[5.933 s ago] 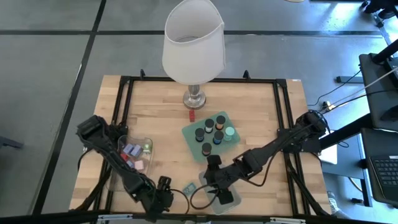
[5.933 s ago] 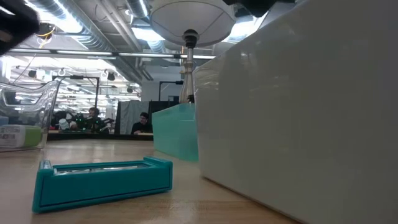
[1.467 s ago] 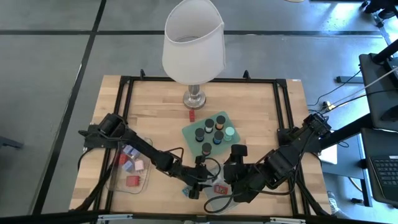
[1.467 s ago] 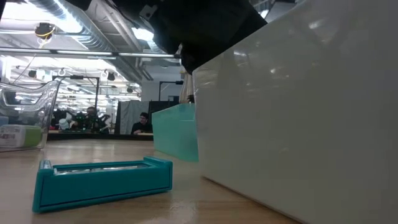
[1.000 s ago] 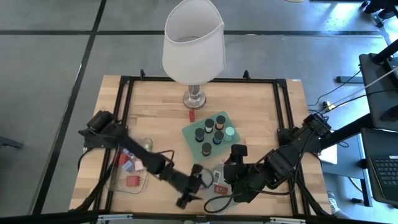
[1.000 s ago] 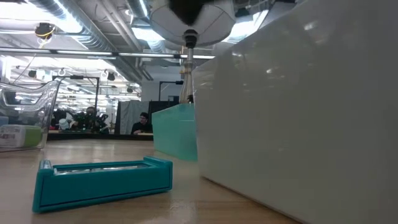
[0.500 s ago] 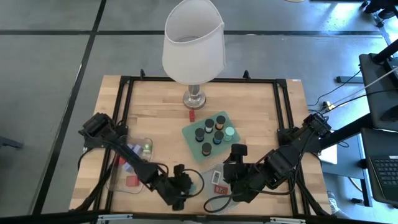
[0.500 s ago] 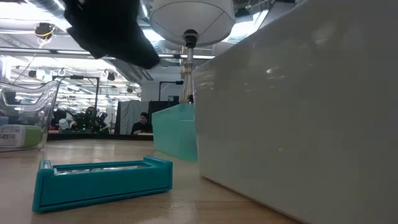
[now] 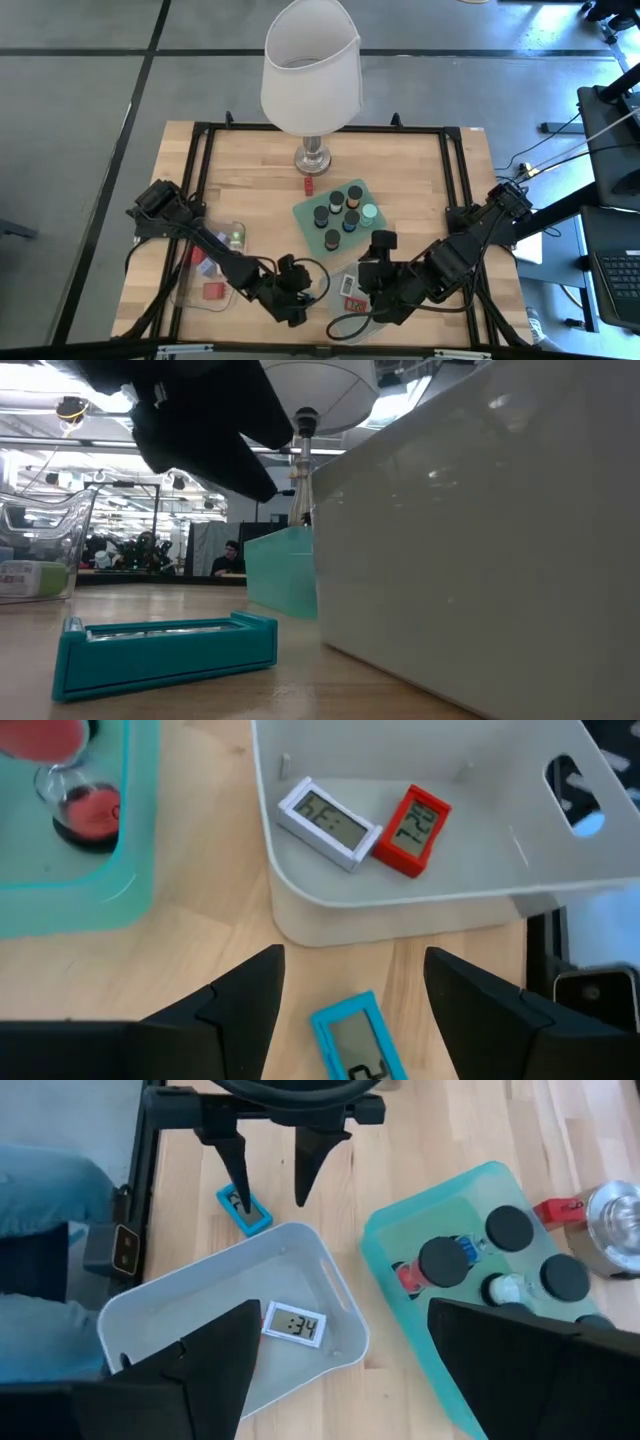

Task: Pick & Place Office items
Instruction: Put the blue digital timer into the gray bin

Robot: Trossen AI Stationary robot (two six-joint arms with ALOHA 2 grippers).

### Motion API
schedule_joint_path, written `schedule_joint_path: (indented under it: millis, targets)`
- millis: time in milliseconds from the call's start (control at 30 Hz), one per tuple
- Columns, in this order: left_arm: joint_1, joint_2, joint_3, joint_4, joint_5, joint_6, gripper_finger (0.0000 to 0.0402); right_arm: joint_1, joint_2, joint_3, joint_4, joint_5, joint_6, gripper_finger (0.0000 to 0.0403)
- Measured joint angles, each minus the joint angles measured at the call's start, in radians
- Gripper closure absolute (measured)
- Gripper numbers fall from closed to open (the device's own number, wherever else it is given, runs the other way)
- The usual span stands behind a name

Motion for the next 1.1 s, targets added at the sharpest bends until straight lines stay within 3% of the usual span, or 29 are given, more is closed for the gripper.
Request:
schedule_joint_path:
  millis: [400, 667, 867, 1100]
  targets:
    - [-0.049, 0.080, 0.000, 0.008, -0.038, 0.028, 0.0164, -0.010, 0.000, 0.000, 0.000, 0.000, 0.038, 0.0112]
    - [-0.119, 0.102, 0.000, 0.028, -0.165, 0.132, 0.0164, -0.010, 0.000, 0.000, 0.000, 0.000, 0.087, 0.0112]
    - [-0.161, 0.149, 0.000, 0.156, -0.235, 0.111, 0.0164, -0.010, 0.000, 0.000, 0.000, 0.000, 0.127, 0.0112]
    - [-0.199, 0.198, 0.000, 0.180, -0.300, 0.020, 0.0164, -0.010, 0.000, 0.000, 0.000, 0.000, 0.151, 0.0112]
